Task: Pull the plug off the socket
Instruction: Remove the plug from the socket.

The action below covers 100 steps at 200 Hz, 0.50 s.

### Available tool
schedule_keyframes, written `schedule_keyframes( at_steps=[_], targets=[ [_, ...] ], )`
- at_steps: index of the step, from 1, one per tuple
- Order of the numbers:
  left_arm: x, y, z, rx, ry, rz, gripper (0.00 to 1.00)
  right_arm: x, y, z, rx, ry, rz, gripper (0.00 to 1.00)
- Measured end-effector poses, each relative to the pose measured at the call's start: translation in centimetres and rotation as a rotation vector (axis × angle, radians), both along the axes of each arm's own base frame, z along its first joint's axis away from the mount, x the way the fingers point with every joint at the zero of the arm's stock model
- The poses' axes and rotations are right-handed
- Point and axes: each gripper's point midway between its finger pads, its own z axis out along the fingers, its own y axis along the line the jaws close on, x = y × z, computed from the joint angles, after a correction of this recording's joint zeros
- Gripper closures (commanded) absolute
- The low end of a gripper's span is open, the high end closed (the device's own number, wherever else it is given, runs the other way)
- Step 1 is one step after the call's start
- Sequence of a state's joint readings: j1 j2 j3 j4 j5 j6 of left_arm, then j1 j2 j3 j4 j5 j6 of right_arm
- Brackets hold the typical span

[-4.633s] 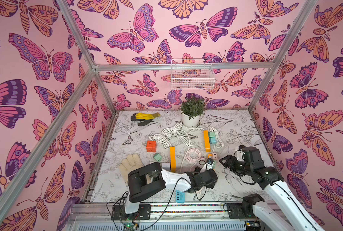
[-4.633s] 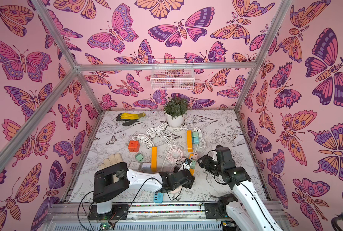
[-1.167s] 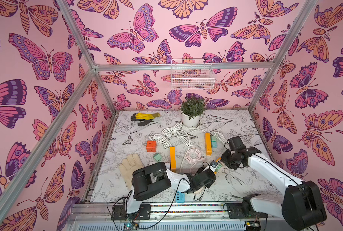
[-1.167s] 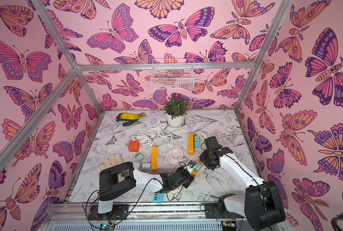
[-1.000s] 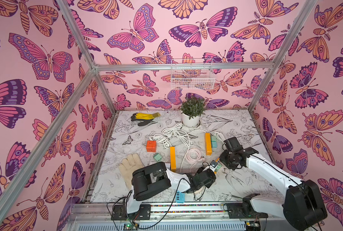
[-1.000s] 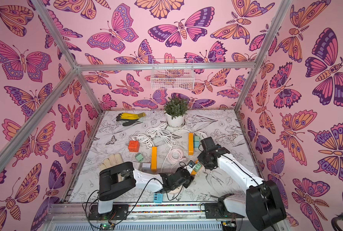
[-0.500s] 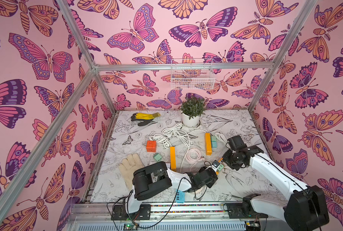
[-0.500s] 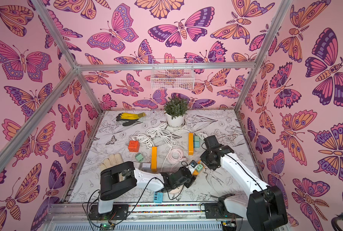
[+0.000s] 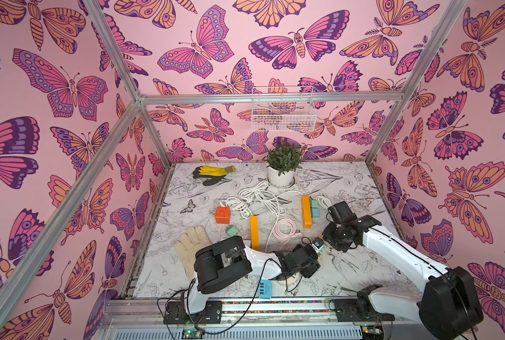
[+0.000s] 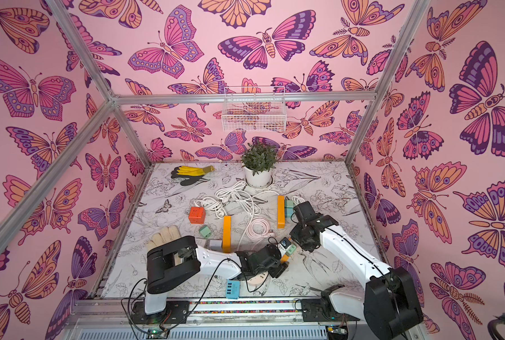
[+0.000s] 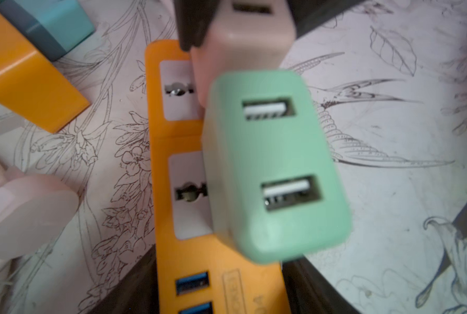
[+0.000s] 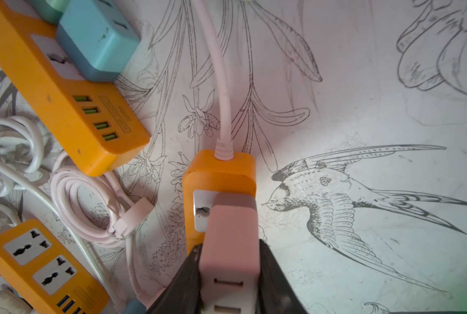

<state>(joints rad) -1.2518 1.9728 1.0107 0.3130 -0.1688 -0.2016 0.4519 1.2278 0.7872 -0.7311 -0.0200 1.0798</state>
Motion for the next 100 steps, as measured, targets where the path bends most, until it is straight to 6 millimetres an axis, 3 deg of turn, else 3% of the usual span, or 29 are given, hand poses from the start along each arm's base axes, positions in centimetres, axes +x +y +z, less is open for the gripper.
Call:
schedule_keyframes(
  at_steps=[61,100],
  targets=[
    [0.7,0.5,2.1,-0.085,-0.14,-0.022,0.12,-0.7,0.6,-0.6,0.047,0.021,0.017,0.79],
    [1.7,0.9,2.6,-0.143,-0.208,0.032,0.18,-0.6,0.8,-0.6,0.07,0.017,0.013,0.79]
  ],
)
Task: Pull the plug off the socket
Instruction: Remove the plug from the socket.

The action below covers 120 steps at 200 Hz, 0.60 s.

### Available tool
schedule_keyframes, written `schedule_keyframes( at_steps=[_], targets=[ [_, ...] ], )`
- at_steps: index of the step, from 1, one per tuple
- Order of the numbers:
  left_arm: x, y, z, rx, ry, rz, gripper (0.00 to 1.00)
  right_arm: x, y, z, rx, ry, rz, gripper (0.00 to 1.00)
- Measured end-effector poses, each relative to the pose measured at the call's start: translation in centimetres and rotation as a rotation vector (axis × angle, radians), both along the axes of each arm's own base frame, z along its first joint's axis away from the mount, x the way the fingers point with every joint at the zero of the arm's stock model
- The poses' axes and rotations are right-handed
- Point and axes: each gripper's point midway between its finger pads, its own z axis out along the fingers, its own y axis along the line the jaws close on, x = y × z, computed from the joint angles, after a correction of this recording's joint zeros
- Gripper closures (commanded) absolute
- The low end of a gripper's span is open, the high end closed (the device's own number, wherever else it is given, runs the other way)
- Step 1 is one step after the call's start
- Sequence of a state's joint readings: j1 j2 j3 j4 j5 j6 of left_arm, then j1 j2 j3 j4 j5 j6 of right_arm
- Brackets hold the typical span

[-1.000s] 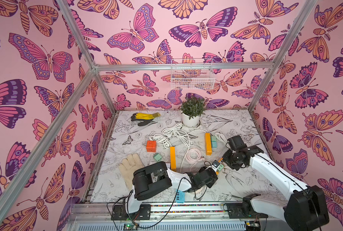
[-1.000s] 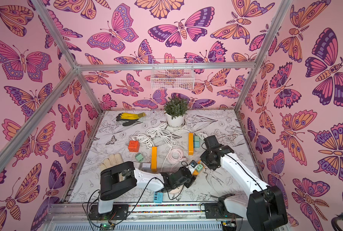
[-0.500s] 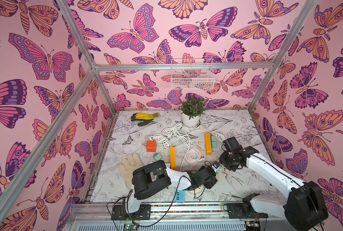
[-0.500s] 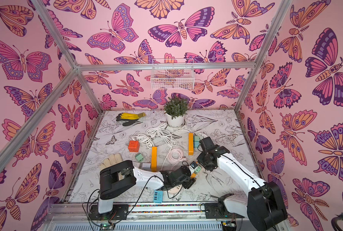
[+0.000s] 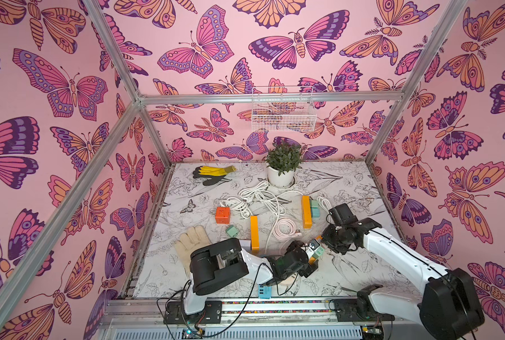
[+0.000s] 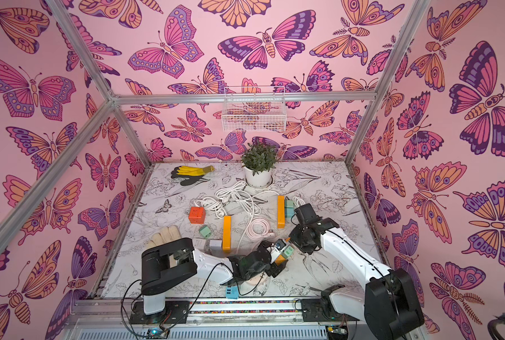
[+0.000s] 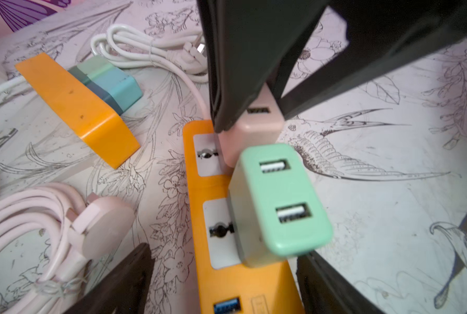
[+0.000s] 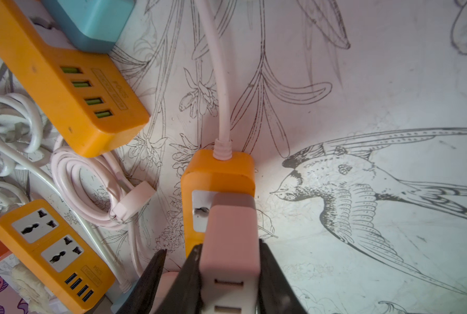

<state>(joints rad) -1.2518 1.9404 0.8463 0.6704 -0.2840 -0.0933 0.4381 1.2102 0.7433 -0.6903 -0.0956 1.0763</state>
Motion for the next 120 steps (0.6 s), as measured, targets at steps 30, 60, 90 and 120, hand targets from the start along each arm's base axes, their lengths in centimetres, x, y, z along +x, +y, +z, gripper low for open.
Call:
schedule_keyframes(
  at_steps=[30,60,90,120],
  targets=[
    [0.23,-0.43,-0.32,-0.018,-0.01,0.006,0.28,0.13,0.17,-0.03,0.016,-0.006,-0.009,0.79],
    [0.29,-0.69,-0.79,-0.032,-0.003,0.011,0.37,0.34,0.31,-0.03,0.031,-0.01,-0.024,0.79],
    [0.45,-0.85,-0.83,-0.046,-0.007,0.023,0.44,0.46,0.15,-0.03,0.028,-0.012,-0.043,0.79],
    [0.65,-0.88,-0.83,-0.05,-0.014,0.032,0.5,0.45,0.03,0.05,0.028,-0.005,-0.065,0.79]
  ],
)
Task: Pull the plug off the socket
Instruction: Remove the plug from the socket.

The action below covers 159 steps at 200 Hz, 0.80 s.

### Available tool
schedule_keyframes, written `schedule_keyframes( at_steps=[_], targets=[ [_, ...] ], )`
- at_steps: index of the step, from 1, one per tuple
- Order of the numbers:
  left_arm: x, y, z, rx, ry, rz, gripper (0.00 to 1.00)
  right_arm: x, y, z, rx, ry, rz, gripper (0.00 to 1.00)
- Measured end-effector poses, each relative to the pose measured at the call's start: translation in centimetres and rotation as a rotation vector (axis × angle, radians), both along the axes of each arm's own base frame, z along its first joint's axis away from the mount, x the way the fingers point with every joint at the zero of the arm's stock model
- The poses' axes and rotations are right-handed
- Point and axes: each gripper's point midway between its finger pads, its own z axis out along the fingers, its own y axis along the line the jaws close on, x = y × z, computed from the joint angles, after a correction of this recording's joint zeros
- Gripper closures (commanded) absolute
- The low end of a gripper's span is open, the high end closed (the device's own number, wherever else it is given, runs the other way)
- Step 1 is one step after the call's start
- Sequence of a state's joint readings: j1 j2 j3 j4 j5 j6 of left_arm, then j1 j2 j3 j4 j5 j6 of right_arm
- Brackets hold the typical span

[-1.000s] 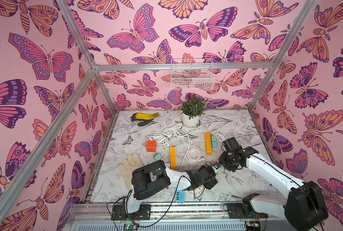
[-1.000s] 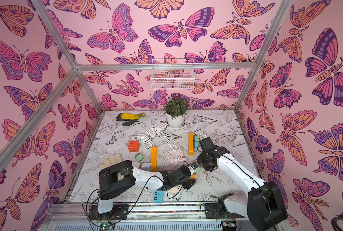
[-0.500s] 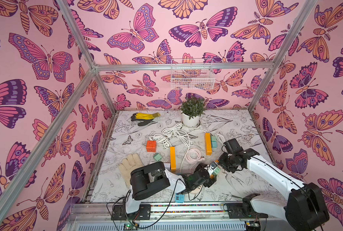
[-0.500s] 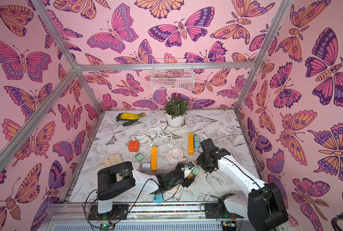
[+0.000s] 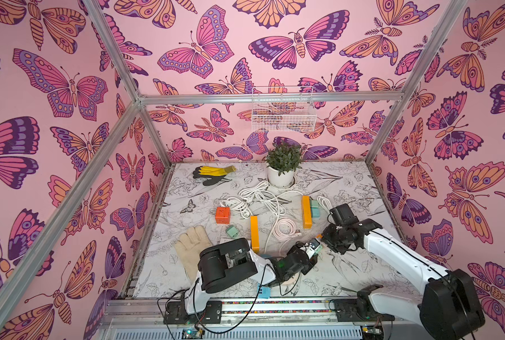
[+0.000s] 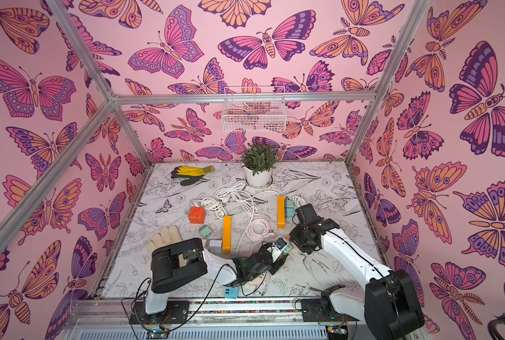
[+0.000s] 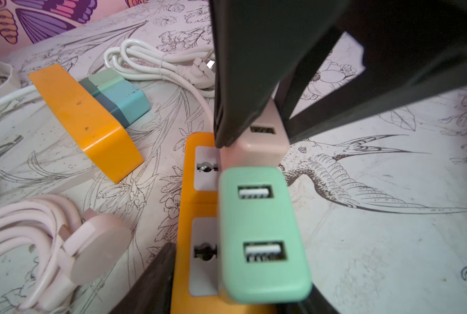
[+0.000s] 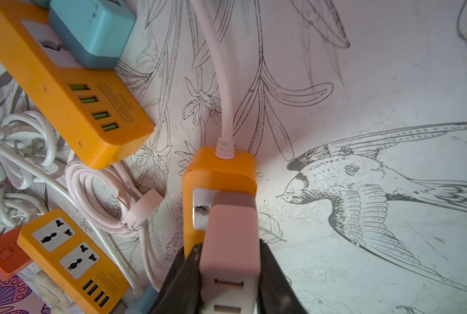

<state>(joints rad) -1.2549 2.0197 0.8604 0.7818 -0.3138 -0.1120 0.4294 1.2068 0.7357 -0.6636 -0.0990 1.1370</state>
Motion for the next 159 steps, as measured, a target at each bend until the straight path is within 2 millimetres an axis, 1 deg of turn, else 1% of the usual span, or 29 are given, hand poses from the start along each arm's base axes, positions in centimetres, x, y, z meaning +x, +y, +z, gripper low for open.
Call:
schedule_keyframes(
  at_steps=[49,89,110,127,159],
  targets=[
    [0.3,-0.5,-0.1,-0.003,0.002,-0.002,0.51,0.0,-0.3,0.3,0.01,0.005,-0.064,0.79],
    [0.5,-1.4,0.0,-0.03,0.006,-0.027,0.51,0.0,-1.2,0.9,-0.01,-0.021,-0.129,0.79],
    [0.3,-1.8,-0.1,-0.044,0.014,-0.048,0.51,-0.1,-2.0,0.8,-0.033,-0.015,-0.149,0.79],
    [0.2,-2.1,-0.1,-0.053,0.019,-0.064,0.51,-0.1,-2.6,0.5,-0.004,0.012,-0.173,0.79],
    [0.2,-2.2,-0.3,-0.058,0.032,-0.075,0.51,-0.2,-2.4,-0.1,0.035,0.016,-0.192,0.79]
  ],
)
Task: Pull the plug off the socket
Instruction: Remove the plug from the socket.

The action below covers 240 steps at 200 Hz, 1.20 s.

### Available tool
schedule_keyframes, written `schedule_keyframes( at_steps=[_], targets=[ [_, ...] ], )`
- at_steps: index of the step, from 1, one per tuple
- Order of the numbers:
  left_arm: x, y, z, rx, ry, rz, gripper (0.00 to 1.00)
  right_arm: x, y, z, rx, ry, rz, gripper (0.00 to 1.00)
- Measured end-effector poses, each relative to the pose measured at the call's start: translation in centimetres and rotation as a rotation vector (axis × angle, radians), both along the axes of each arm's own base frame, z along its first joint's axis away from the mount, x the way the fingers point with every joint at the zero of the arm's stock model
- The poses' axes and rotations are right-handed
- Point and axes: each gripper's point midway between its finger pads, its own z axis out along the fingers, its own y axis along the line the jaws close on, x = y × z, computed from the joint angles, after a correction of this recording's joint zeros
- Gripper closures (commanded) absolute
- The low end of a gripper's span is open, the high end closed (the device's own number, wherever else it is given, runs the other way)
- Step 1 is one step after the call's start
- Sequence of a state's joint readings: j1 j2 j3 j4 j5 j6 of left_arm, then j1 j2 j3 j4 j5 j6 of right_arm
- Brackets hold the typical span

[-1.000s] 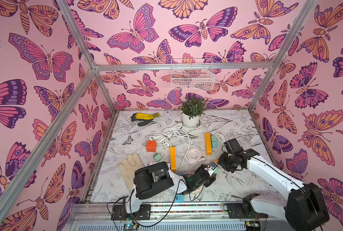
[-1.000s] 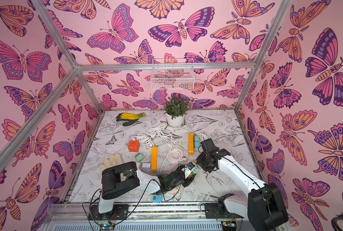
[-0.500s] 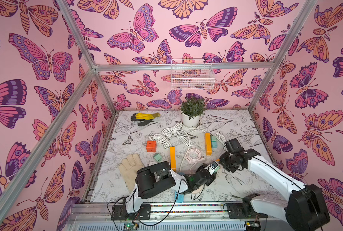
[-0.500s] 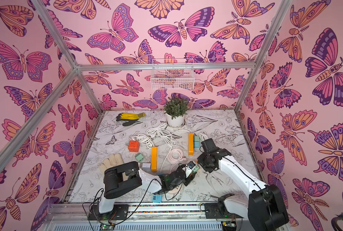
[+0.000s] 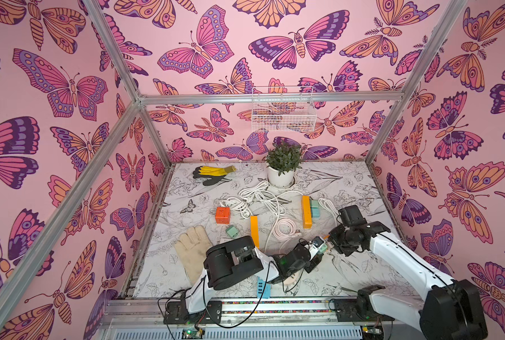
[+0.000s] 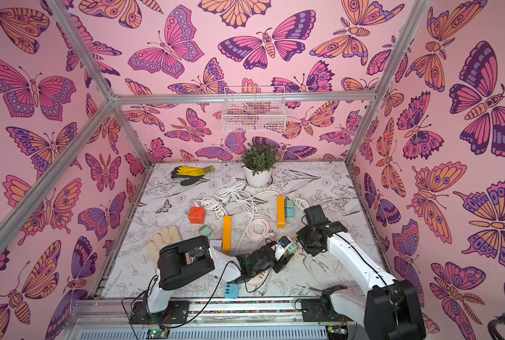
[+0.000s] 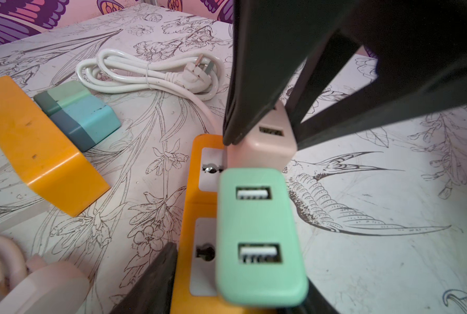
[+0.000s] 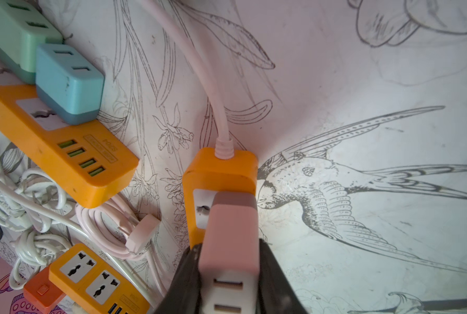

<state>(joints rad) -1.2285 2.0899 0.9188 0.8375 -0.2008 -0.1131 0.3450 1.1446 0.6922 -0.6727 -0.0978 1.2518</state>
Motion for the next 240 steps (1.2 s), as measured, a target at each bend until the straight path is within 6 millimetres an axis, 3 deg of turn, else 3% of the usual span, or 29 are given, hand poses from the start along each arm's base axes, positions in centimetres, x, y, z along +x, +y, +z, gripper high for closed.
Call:
schedule_keyframes(
  at_steps=[79,169,240],
  targets=[
    [0.42,0.12,-0.18,-0.015,0.023,0.011,0.51,0.89,0.29,0.14,-0.098,0.036,0.012,0.79],
    [0.21,-0.11,-0.01,-0.019,0.006,-0.007,0.51,0.15,0.06,0.42,-0.134,-0.023,0.014,0.78],
    [0.14,-0.35,0.05,-0.036,0.009,-0.013,0.51,-0.01,-0.31,0.49,-0.075,0.02,0.044,0.78]
  ],
)
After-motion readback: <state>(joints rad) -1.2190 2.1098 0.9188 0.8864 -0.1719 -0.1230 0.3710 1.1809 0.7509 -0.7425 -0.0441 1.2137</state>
